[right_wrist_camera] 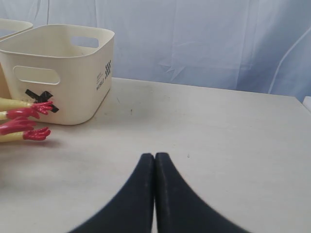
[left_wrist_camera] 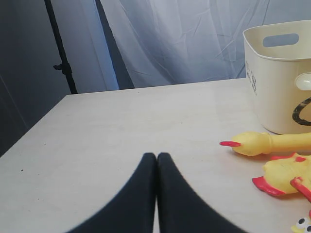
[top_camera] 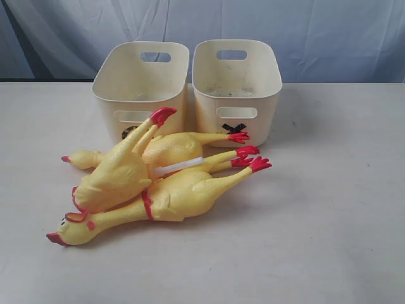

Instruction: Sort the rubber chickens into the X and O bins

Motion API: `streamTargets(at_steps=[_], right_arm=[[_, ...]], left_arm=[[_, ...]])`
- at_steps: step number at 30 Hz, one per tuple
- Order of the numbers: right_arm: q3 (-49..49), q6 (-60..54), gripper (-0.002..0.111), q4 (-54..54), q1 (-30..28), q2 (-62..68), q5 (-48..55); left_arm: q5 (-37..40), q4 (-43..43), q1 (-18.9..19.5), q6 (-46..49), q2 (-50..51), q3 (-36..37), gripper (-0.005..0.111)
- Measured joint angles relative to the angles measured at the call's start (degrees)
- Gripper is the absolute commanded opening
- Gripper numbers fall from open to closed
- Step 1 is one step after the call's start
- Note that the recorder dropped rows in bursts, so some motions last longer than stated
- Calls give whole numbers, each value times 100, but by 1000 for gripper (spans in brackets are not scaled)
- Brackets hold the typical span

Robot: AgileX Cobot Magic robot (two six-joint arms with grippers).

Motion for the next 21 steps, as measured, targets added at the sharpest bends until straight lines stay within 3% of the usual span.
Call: streamTargets(at_steps=[11,16,21], right_arm=[[0,0,-1,0,0,0,0],[0,0,-1,0,0,0,0],[0,0,-1,0,0,0,0]], left_arm=[[-153,422,0,-44,0,0,0],[-908,-806,0,-378,0,0,0],[-1483,-1304,0,-441,0,0,0]])
